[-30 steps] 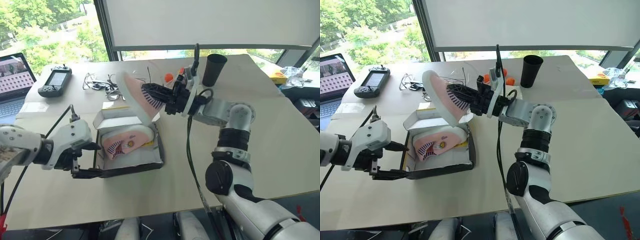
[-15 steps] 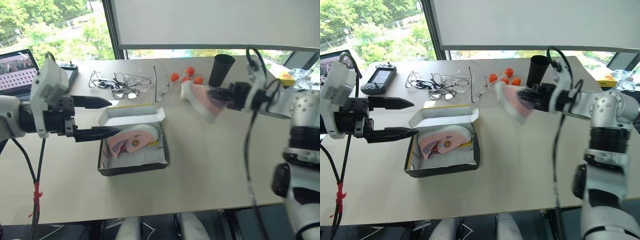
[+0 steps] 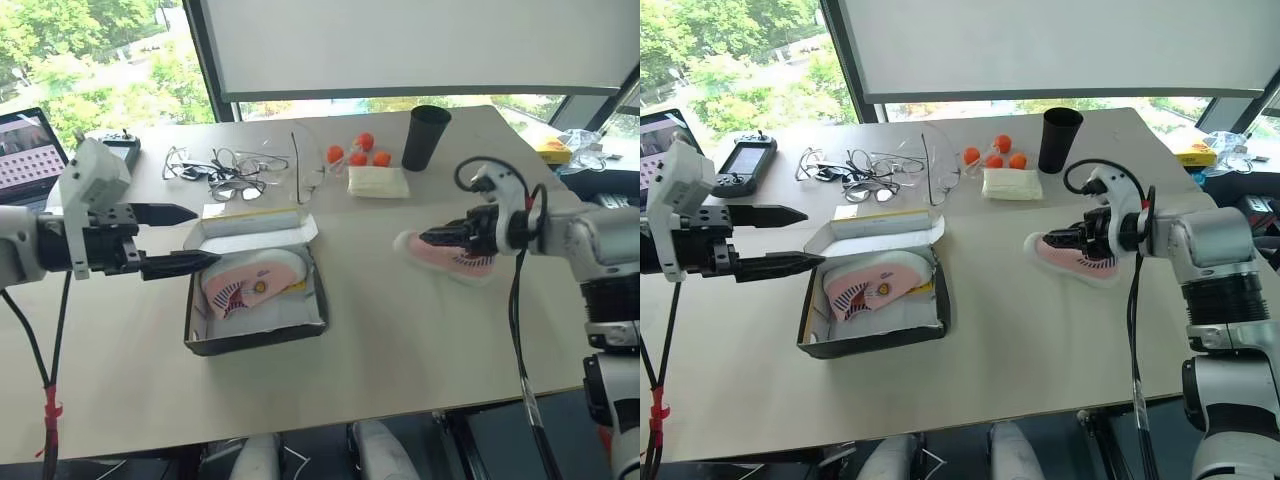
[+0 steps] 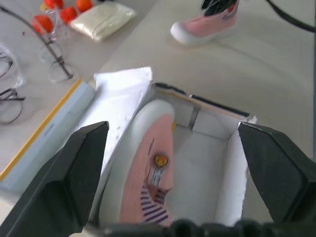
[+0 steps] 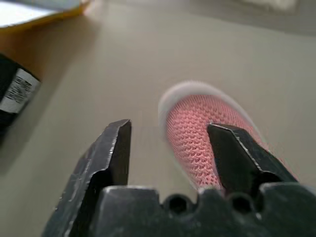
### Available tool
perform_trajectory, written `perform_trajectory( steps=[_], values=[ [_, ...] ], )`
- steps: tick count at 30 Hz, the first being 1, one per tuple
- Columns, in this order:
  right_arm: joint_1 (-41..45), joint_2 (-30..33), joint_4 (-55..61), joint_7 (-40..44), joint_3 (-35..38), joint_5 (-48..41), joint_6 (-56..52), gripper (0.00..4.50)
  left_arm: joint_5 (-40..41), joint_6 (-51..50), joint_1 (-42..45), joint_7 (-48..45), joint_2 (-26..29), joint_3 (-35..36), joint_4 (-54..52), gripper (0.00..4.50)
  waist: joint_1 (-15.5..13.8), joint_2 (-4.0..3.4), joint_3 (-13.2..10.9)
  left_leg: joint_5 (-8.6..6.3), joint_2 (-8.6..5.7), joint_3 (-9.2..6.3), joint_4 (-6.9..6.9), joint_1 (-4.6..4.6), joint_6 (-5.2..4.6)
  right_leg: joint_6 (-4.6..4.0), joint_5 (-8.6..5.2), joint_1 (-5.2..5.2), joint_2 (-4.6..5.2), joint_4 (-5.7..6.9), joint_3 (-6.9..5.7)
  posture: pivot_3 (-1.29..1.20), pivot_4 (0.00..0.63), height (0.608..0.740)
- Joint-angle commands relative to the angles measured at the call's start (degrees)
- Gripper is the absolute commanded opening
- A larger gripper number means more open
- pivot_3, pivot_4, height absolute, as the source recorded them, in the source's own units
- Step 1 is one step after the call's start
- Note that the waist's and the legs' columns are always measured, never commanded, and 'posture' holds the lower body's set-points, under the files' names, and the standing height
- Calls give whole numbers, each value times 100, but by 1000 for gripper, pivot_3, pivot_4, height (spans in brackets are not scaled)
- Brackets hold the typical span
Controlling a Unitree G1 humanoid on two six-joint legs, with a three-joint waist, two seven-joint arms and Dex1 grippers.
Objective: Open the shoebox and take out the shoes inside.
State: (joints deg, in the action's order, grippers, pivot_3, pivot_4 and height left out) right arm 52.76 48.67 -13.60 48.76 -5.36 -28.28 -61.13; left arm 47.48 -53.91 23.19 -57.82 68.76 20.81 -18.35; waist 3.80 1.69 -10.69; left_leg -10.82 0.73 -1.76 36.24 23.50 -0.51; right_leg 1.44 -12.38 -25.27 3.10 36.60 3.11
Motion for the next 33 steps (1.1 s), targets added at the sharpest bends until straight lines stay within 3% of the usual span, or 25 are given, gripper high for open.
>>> perform_trajectory(
  steps=[1, 5, 8, 15, 23, 33],
  values=[
    [563, 148, 750, 698, 372, -488, -49, 4305, -183, 257, -405, -470, 255, 726, 155, 4500, 4, -2, -1, 0, 0, 1, 0, 1, 0, 1, 0, 0, 0, -1, 0, 0, 150, 740],
    [811, -587, 1227, 972, 48, -534, 574, 4305, -481, 565, -1057, -975, 327, 1416, 552, 4500, 61, -1, -1, -6, 13, 17, -8, -13, -2, -2, -1, -7, -8, 4, 13, 0, 150, 740],
    [540, -1006, 1531, 1247, -720, -54, 1264, 4305, -647, 717, -1257, -937, 248, 1580, 563, 4500, 35, 14, 8, -8, 27, 19, -13, -32, -4, -3, -4, 2, -23, 10, 18, 0, 150, 740],
    [855, -2055, 770, 1189, -1853, 701, 1410, 4305, -609, 518, -1710, -738, 20, 1955, 67, 4500, -38, 16, 7, -14, 12, 19, 8, -10, 10, -43, 20, -10, -4, 20, 17, 0, 150, 740],
    [1092, -2406, 41, 1262, -2143, 1286, 1574, 4305, -328, 192, -2056, -874, -49, 2727, -319, 4500, -32, 19, 7, -36, 15, 19, 20, -11, 47, -43, 20, -10, -4, 20, 15, 0, 150, 740],
    [1391, -3017, -192, 1168, -1853, 1399, 1419, 4305, -75, 32, -2001, -685, -65, 2852, -500, 4500, 37, 18, 7, -38, 23, 19, 19, -21, 49, -43, 20, -11, -14, 35, 20, 0, 150, 740]
  ],
)
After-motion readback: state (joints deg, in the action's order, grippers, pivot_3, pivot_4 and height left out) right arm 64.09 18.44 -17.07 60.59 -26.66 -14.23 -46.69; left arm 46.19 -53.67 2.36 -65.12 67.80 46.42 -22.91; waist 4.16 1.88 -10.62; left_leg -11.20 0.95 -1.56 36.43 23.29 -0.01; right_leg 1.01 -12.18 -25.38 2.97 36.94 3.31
